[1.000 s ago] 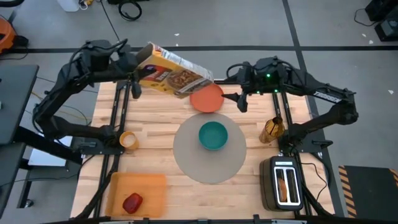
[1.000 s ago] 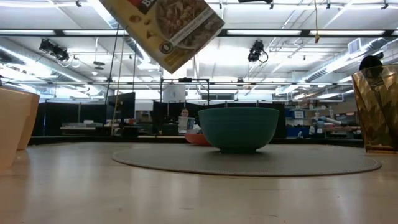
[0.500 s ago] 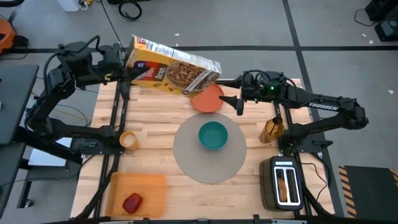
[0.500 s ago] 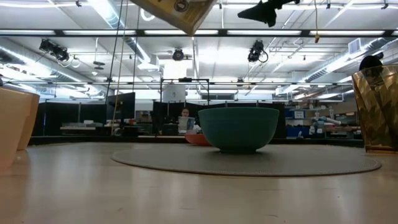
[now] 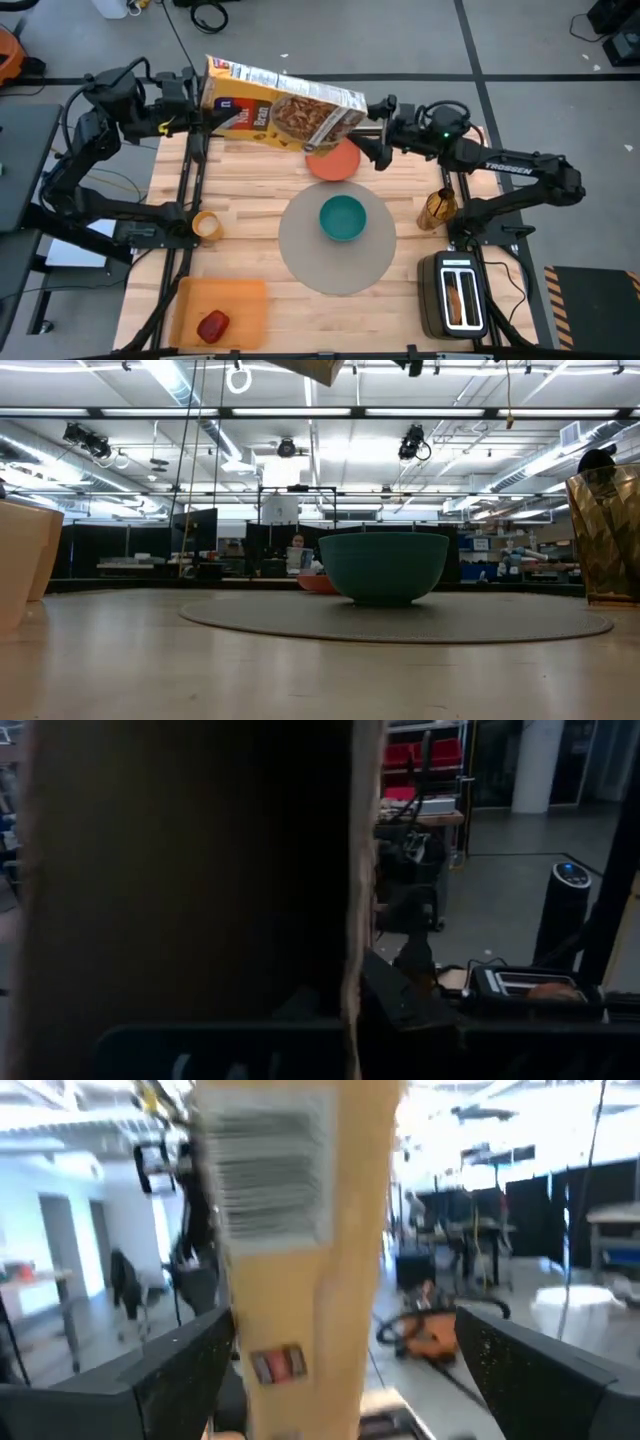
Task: Arrange a breakfast setting
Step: Pour the cereal into the green bowl
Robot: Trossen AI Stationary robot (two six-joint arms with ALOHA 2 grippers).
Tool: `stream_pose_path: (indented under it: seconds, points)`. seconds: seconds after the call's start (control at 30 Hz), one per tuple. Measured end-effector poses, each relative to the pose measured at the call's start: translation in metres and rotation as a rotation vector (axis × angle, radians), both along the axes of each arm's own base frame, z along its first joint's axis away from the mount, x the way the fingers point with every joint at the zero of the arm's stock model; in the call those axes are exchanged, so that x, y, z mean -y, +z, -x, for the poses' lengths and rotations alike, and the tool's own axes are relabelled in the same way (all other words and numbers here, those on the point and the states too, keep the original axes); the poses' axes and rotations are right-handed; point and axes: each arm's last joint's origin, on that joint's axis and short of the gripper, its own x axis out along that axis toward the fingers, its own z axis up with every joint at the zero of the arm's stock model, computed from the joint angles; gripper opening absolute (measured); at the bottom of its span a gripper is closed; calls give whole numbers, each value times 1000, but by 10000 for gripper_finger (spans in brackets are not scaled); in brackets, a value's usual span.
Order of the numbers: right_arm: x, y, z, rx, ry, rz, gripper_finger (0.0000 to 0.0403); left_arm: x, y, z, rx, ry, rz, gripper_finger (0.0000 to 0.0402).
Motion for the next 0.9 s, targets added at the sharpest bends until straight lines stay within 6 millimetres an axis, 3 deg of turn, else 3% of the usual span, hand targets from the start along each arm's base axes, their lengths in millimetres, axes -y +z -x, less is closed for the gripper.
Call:
stream_pose_path:
  seconds: [0.2,0.5,0.9]
  points:
    - [2,4,-5,105,153,-21,381,2,-1,-12,5,-37,29,6]
    - [-3,13,-5,226,195,-35,357,1,-8,-45,-20,-95,54,8]
    - [-3,16,-3,270,184,-47,202,-2,-13,-66,-22,-107,70,10]
